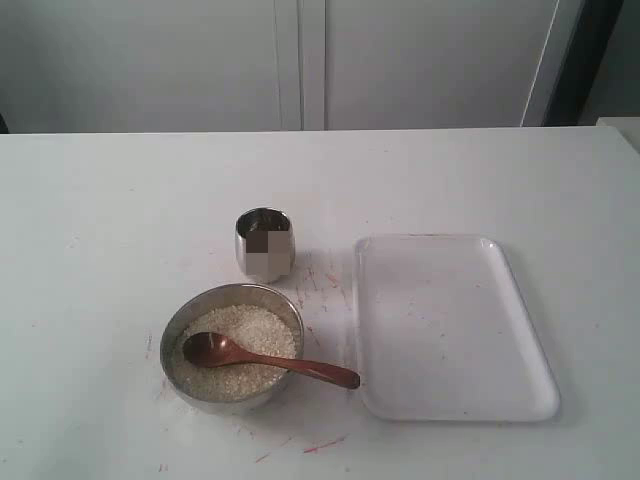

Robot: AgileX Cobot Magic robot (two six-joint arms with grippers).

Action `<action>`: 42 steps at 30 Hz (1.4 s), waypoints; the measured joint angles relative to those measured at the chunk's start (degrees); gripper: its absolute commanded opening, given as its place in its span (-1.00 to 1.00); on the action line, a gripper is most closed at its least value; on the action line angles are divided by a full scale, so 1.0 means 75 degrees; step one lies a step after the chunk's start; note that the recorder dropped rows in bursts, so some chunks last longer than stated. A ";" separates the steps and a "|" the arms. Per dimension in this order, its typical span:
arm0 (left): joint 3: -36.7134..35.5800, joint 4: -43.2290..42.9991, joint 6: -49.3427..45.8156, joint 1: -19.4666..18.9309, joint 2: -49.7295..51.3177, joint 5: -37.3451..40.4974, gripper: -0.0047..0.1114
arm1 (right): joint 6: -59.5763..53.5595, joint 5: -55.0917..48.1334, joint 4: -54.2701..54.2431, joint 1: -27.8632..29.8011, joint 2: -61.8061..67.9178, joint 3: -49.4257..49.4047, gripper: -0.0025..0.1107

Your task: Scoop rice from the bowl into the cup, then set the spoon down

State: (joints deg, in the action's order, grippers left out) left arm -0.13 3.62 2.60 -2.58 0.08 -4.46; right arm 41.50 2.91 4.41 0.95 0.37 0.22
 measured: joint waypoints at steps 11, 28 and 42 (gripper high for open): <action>0.0000 0.0000 0.0000 0.0000 0.0000 0.0000 -0.67 | -0.0746 -0.3121 -0.0038 0.0000 0.0313 0.2913 -0.96; 0.0000 0.0000 0.0000 0.0000 0.0000 0.0000 -0.67 | -0.7997 -0.8309 -0.3927 -0.0579 0.6007 0.7868 -0.96; 0.0000 0.0000 0.0000 0.0000 0.0000 0.0000 -0.67 | -0.7315 -0.9431 -0.1570 -0.4384 1.0283 1.0079 -0.96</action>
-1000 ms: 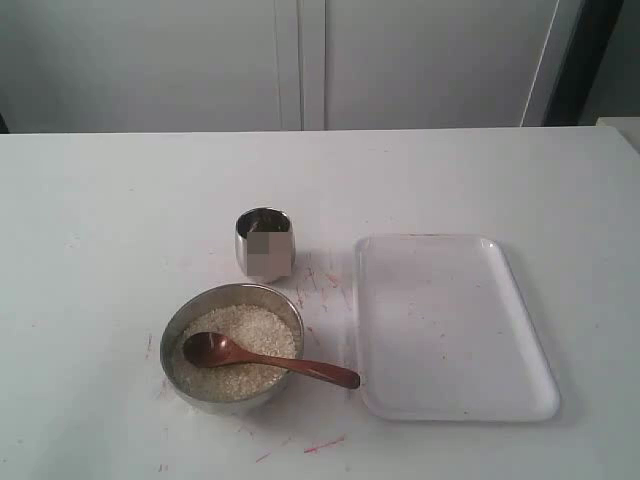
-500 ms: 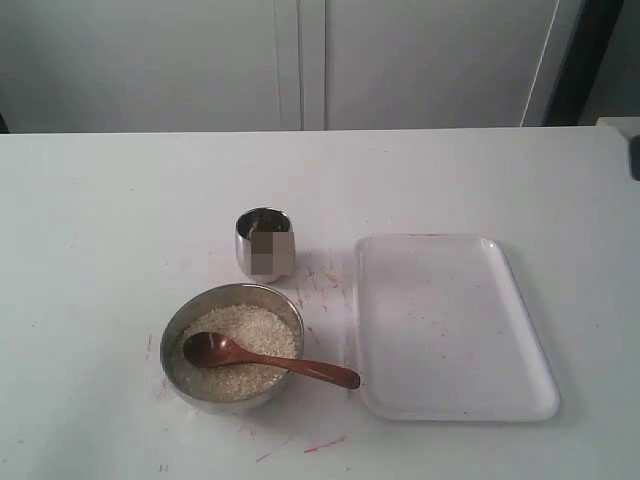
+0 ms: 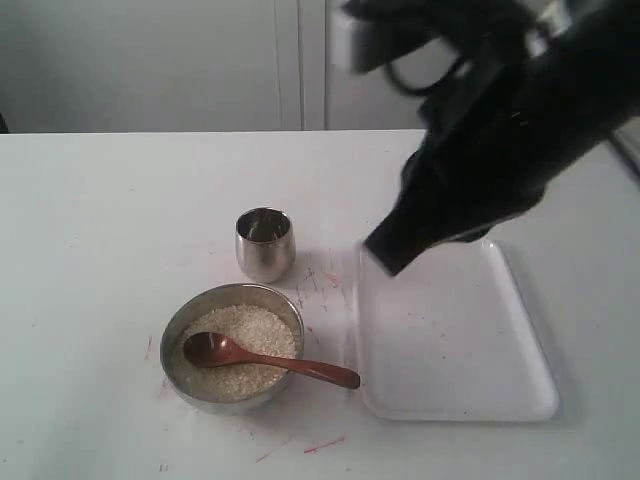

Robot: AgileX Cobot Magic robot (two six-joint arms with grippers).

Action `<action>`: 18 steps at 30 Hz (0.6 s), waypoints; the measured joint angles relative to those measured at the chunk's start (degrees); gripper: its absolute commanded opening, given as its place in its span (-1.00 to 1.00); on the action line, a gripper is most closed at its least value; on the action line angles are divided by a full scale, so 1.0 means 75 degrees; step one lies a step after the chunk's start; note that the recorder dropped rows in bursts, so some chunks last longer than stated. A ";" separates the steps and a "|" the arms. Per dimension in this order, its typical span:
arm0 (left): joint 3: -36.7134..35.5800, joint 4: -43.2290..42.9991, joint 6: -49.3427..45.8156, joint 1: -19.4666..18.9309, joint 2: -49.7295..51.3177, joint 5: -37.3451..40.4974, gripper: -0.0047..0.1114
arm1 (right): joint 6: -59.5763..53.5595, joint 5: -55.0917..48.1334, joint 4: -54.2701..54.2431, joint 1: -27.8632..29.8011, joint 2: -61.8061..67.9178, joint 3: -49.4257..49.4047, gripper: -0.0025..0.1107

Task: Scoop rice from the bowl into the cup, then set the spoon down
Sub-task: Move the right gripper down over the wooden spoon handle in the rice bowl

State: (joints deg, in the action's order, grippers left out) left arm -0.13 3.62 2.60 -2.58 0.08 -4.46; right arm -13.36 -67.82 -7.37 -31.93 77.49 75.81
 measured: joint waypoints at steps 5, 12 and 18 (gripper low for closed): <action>0.0000 0.0000 0.0000 0.0000 0.0000 0.0000 -0.67 | 0.0156 -0.0224 0.0747 -0.1242 0.1455 0.0510 -0.96; 0.0000 0.0000 0.0000 0.0000 0.0000 0.0000 -0.67 | 0.0189 -0.0144 0.0838 -0.1759 0.2488 0.0737 -0.96; 0.0000 0.0000 0.0000 0.0000 0.0000 0.0000 -0.67 | 0.0385 -0.0025 0.0852 -0.1759 0.2576 0.0755 -0.96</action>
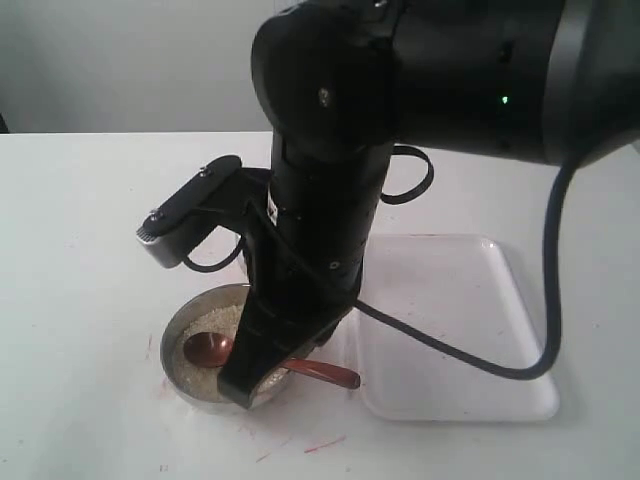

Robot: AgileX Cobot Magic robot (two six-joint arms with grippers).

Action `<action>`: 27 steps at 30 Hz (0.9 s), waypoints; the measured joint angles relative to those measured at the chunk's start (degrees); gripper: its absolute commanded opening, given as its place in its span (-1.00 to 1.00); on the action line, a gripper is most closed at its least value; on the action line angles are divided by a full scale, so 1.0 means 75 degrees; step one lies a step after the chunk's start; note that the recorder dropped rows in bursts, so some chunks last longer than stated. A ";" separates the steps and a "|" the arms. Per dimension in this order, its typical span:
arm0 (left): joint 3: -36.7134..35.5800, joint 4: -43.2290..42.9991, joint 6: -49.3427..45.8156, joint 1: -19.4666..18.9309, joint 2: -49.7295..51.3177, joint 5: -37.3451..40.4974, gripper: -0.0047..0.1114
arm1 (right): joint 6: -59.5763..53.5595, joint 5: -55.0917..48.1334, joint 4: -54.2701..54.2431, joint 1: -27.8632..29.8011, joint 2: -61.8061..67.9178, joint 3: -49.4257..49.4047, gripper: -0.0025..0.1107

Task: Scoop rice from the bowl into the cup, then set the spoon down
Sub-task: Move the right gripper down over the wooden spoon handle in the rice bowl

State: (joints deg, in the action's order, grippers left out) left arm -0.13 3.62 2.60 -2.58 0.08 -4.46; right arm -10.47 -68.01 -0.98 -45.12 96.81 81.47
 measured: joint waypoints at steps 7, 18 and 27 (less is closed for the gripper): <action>0.0000 0.0000 0.0000 0.0000 0.0000 0.0000 -0.67 | 0.0184 0.0065 0.0131 0.0000 0.0000 0.0000 -0.33; 0.0000 0.0000 0.0000 0.0000 0.0000 0.0000 -0.67 | -0.0153 0.0173 0.0192 0.0000 0.0479 0.0000 -0.06; 0.0000 0.0000 0.0000 0.0000 0.0000 0.0000 -0.67 | -0.0343 0.0158 0.0708 0.0000 0.1107 0.0000 -0.06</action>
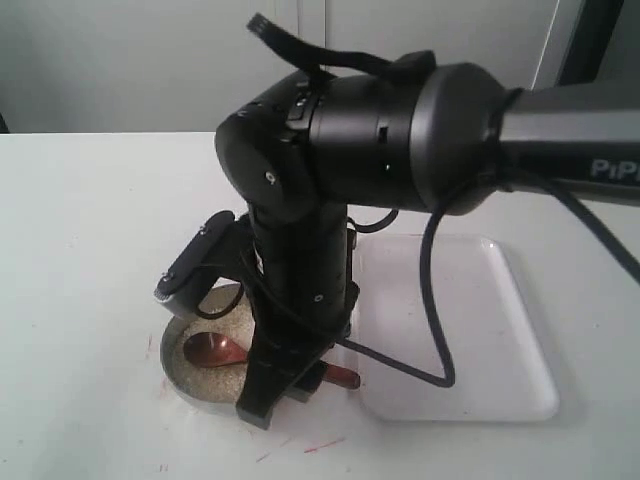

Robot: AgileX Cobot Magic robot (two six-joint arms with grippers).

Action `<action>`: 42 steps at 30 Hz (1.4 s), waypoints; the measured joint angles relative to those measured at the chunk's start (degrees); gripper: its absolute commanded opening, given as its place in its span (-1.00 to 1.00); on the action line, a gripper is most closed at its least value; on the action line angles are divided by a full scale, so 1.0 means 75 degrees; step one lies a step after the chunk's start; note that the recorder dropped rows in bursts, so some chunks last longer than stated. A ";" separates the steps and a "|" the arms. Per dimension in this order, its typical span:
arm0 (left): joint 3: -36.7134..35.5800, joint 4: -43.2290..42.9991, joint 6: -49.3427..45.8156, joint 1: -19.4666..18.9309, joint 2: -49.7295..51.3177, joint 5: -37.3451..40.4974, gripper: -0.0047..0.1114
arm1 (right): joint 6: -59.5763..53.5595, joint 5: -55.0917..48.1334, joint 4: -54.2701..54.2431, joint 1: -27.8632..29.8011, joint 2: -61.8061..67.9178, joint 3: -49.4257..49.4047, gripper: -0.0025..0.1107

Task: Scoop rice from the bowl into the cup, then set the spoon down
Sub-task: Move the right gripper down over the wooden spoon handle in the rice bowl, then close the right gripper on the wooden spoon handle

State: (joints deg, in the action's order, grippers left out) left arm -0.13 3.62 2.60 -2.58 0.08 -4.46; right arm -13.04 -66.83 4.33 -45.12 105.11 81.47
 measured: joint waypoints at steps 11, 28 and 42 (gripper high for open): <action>0.0000 0.0000 0.0000 0.0000 0.0000 0.0000 -0.67 | -0.0291 0.0000 0.0634 0.0000 0.0170 0.0000 -0.06; 0.0000 0.0000 0.0000 0.0000 0.0000 0.0000 -0.67 | -0.0269 -0.0005 0.0430 0.0000 0.0584 0.0000 -0.06; 0.0000 0.0000 0.0000 0.0000 0.0000 0.0000 -0.67 | -0.0167 0.0176 0.0430 0.0000 0.0597 0.0000 -0.10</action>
State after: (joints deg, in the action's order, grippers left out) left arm -0.13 3.62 2.60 -2.58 0.08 -4.46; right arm -14.29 -65.51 7.55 -45.12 109.59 81.47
